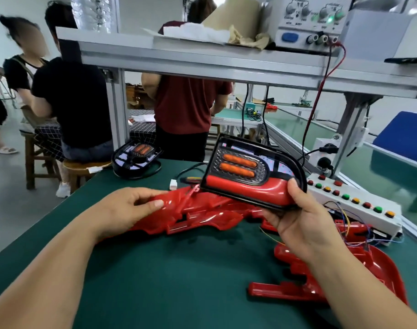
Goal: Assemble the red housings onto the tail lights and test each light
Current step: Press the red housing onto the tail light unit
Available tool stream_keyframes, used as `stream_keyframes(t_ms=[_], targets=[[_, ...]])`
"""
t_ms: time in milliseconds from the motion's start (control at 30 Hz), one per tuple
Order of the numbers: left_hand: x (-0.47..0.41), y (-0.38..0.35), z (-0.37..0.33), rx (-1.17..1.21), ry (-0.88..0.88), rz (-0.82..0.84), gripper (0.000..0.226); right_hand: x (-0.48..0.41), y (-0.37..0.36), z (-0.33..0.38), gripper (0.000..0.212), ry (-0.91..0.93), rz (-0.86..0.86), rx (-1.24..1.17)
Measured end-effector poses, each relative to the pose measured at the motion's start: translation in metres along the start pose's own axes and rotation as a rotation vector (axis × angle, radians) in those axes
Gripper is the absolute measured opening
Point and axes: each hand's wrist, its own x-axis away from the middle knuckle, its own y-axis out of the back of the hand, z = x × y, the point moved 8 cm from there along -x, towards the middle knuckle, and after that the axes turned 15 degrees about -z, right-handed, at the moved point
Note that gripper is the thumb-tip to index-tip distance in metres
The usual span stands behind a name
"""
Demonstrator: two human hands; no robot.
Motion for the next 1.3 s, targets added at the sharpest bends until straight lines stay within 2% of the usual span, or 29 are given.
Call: stream_keyframes(t_ms=[67, 100, 167, 200, 300, 367, 433, 467, 567, 600, 633, 700, 767, 867, 967, 1033, 1100, 1167, 1267, 1300], targets=[[-0.001, -0.009, -0.011, -0.211, -0.122, -0.032, 0.028, 0.002, 0.000, 0.006, 0.043, 0.010, 0.004, 0.039], [-0.002, -0.009, -0.021, -0.227, -0.161, -0.108, 0.028, 0.004, -0.001, 0.007, 0.039, 0.028, 0.015, 0.087], [0.002, -0.010, -0.036, 0.033, -0.109, -0.243, 0.029, 0.008, -0.008, 0.004, 0.032, 0.061, 0.062, 0.192], [0.005, -0.018, -0.040, 0.246, -0.038, -0.222, 0.037, 0.012, -0.012, 0.001, 0.031, 0.067, 0.102, 0.223], [0.021, -0.067, -0.052, 0.699, 0.196, 0.115, 0.050, 0.019, -0.023, -0.005, 0.031, 0.058, 0.222, 0.259], [0.027, -0.082, -0.052, 0.782, 0.290, 0.162, 0.053, 0.023, -0.028, -0.003, 0.029, 0.058, 0.296, 0.306], [0.025, -0.086, -0.050, 0.810, 0.319, 0.100, 0.051, 0.025, -0.031, 0.005, 0.029, 0.062, 0.339, 0.404], [0.023, -0.086, -0.048, 0.832, 0.331, 0.063, 0.051, 0.024, -0.030, 0.011, 0.033, 0.093, 0.332, 0.515], [0.018, -0.081, -0.040, 0.910, 0.391, -0.047, 0.051, 0.016, -0.022, 0.054, 0.070, 0.336, 0.208, 0.954], [0.017, -0.080, -0.037, 0.926, 0.405, -0.060, 0.051, 0.017, -0.019, 0.072, 0.071, 0.406, 0.166, 1.012], [0.017, -0.079, -0.036, 0.935, 0.407, -0.063, 0.051, 0.020, -0.017, 0.089, 0.060, 0.445, 0.158, 1.021], [0.017, -0.078, -0.035, 0.954, 0.404, -0.062, 0.052, 0.029, -0.013, 0.108, 0.024, 0.478, 0.251, 1.113], [0.016, -0.078, -0.033, 0.981, 0.411, -0.067, 0.052, 0.043, -0.001, 0.101, 0.005, 0.448, 0.413, 1.363], [0.015, -0.079, -0.036, 1.011, 0.411, -0.051, 0.053, 0.061, 0.036, 0.067, 0.008, 0.417, 0.612, 1.777], [0.015, -0.082, -0.035, 1.006, 0.410, -0.041, 0.052, 0.065, 0.065, 0.046, 0.019, 0.534, 0.630, 1.997], [0.016, -0.084, -0.037, 0.993, 0.401, -0.049, 0.050, 0.065, 0.073, 0.037, 0.019, 0.553, 0.622, 2.021], [0.016, -0.081, -0.038, 1.001, 0.399, -0.099, 0.036, 0.065, 0.070, 0.038, 0.008, 0.579, 0.595, 1.917], [0.015, -0.075, -0.038, 1.012, 0.380, -0.163, 0.022, 0.066, 0.064, 0.054, 0.014, 0.545, 0.544, 1.703], [0.014, -0.070, -0.040, 1.039, 0.337, -0.197, 0.021, 0.068, 0.052, 0.090, 0.011, 0.406, 0.479, 1.255], [0.015, -0.070, -0.041, 1.042, 0.328, -0.195, 0.021, 0.066, 0.048, 0.100, 0.019, 0.357, 0.428, 1.093]])
